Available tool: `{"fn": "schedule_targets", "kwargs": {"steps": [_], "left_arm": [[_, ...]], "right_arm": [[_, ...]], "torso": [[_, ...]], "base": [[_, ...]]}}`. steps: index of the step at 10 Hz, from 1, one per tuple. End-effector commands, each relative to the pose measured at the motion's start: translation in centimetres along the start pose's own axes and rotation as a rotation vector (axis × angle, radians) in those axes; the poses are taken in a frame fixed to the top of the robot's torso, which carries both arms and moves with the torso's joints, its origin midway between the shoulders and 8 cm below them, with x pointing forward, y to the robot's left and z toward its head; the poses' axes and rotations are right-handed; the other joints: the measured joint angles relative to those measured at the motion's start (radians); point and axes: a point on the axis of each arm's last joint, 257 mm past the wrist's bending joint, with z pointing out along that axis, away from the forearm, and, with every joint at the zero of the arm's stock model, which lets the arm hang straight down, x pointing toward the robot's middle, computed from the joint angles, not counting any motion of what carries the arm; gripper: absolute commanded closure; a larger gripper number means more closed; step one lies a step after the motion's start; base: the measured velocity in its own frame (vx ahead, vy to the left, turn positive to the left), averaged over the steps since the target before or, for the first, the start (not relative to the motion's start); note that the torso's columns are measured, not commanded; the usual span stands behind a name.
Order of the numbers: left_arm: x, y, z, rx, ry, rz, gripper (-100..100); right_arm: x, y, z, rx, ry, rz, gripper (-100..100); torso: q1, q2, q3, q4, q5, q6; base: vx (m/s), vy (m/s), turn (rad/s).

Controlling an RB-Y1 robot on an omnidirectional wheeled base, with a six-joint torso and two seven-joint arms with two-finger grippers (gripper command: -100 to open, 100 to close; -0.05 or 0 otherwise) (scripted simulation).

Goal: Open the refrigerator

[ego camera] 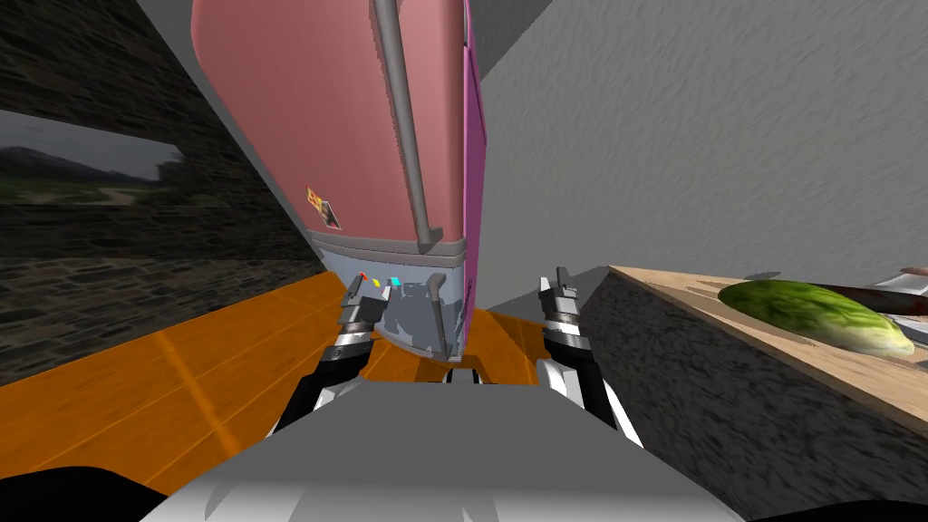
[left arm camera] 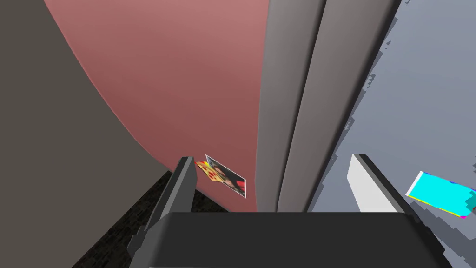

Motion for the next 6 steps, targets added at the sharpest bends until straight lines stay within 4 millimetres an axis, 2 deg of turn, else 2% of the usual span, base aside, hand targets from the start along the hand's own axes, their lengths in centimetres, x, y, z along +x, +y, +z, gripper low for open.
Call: {"fn": "schedule_targets", "kwargs": {"steps": [1, 6], "left_arm": [[-0.9, 0.7, -0.6, -0.047, -0.033, -0.048, -100], [-2.4, 2.1, -2.0, -0.145, -0.091, -0.142, -100]], "right_arm": [[0.0, 0.0, 0.0, 0.000, 0.000, 0.000, 0], [0.0, 0.0, 0.0, 0.000, 0.000, 0.000, 0]], "torso": [[0.001, 0.000, 0.000, 0.000, 0.000, 0.000], [0.000, -0.001, -0.001, 0.000, 0.000, 0.000]], "base": [[0.072, -0.102, 0.076], [0.068, -0.109, 0.085]]}}
